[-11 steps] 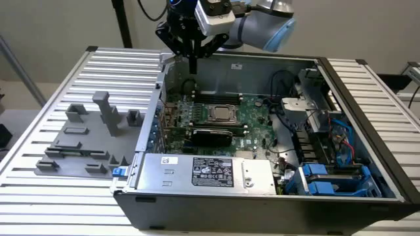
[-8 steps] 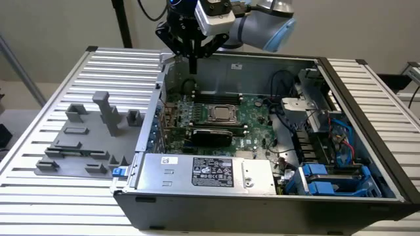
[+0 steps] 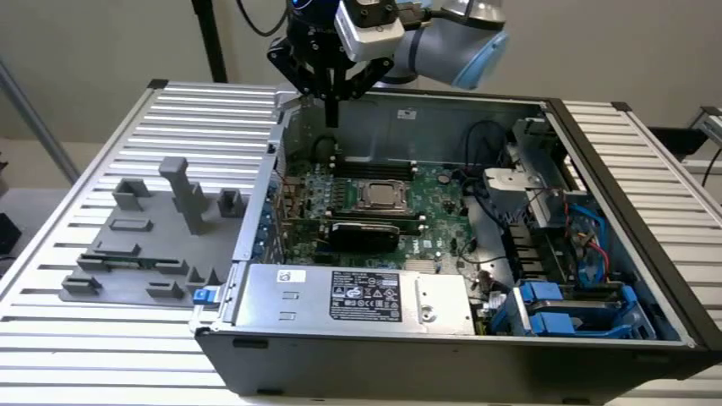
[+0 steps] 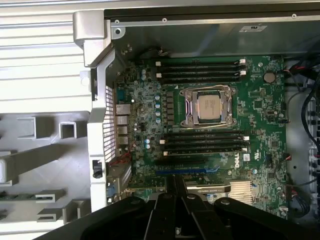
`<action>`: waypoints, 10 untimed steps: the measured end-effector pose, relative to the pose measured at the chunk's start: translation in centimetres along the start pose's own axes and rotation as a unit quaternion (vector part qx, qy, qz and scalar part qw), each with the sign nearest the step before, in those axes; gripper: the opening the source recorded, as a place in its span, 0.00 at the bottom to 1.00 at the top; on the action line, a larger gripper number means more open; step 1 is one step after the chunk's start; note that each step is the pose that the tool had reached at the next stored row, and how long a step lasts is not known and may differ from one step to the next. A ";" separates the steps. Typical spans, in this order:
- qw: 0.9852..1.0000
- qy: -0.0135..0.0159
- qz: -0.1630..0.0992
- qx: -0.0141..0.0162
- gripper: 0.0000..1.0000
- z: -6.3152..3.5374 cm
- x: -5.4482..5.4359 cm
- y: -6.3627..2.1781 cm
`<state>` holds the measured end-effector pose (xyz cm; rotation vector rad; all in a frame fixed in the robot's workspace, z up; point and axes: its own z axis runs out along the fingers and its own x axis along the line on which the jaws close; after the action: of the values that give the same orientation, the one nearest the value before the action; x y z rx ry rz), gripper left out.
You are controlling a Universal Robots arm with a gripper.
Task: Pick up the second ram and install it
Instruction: 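Reach for the second ram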
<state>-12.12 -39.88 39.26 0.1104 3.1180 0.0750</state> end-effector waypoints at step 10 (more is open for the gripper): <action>1.000 0.001 0.000 0.008 0.11 0.03 1.9 -0.22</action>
<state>-14.04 -39.96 39.18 0.1103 3.1203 0.0504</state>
